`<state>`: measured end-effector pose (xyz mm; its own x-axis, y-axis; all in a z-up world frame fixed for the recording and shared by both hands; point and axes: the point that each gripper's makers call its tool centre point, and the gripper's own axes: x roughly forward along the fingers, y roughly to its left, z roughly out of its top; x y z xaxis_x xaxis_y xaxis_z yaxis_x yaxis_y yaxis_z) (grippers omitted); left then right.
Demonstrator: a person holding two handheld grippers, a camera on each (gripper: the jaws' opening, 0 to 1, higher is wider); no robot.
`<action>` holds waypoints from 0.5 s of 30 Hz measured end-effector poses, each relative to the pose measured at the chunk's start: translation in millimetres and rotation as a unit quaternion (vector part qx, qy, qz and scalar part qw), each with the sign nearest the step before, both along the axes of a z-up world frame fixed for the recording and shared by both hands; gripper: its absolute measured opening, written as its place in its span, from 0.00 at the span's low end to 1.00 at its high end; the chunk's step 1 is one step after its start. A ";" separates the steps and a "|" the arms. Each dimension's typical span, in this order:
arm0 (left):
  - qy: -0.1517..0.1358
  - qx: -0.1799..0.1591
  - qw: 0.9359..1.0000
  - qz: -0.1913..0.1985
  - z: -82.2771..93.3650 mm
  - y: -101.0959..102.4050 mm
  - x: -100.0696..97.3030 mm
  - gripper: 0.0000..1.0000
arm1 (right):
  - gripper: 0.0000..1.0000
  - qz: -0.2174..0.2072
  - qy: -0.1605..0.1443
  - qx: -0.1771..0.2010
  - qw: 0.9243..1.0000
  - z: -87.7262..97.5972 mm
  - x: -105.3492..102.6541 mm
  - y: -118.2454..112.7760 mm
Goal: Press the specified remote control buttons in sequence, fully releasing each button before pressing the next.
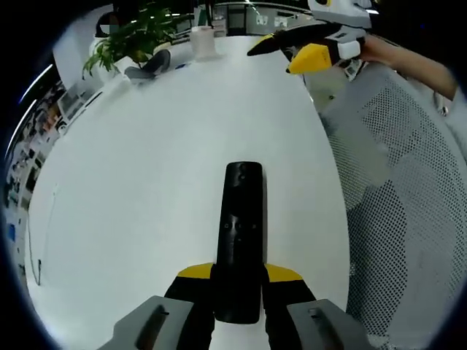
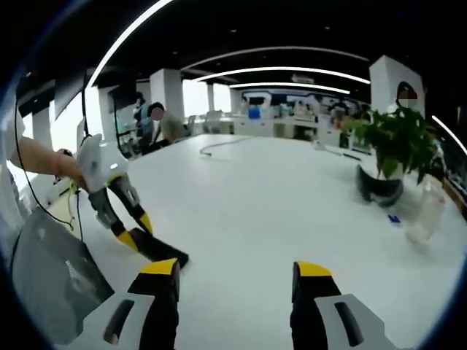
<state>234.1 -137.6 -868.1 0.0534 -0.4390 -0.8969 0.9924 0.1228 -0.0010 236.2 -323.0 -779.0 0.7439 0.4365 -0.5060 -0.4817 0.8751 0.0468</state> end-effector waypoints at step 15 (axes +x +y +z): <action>0.000 -0.003 1.000 -0.011 -0.1 4.3 -22.0 0.24 | 0.56 0.023 0.011 -0.019 1.000 -5.9 -3.0 6.3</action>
